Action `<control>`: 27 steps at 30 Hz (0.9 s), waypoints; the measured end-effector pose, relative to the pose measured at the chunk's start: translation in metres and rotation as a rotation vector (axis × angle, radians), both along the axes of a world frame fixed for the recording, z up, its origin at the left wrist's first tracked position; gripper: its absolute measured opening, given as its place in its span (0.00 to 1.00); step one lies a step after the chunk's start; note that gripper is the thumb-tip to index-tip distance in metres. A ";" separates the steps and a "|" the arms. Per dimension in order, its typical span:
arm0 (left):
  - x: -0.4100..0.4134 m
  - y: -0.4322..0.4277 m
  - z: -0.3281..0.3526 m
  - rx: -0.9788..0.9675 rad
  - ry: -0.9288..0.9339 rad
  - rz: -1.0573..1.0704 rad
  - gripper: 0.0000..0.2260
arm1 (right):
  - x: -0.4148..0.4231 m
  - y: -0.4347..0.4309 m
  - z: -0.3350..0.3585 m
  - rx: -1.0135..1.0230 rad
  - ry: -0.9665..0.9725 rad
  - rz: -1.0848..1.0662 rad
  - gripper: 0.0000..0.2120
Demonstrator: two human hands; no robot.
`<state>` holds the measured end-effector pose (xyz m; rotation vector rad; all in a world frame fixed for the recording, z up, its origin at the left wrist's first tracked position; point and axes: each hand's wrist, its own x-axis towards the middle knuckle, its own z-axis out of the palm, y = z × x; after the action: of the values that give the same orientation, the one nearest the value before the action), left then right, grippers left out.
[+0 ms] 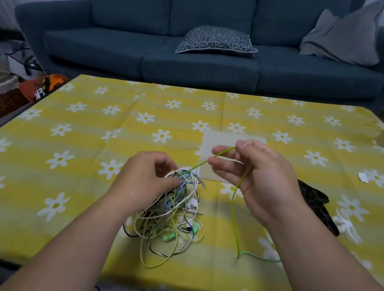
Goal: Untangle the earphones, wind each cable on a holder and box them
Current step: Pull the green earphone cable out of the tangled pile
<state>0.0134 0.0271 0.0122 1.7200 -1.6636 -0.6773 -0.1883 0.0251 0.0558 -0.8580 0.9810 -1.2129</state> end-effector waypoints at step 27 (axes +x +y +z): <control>-0.010 0.006 0.010 -0.125 0.128 -0.020 0.24 | -0.001 0.001 0.005 0.048 -0.240 0.163 0.15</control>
<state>0.0029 0.0335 0.0221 1.5427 -1.6014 -0.6642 -0.1890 0.0261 0.0609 -0.7210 0.7286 -1.1190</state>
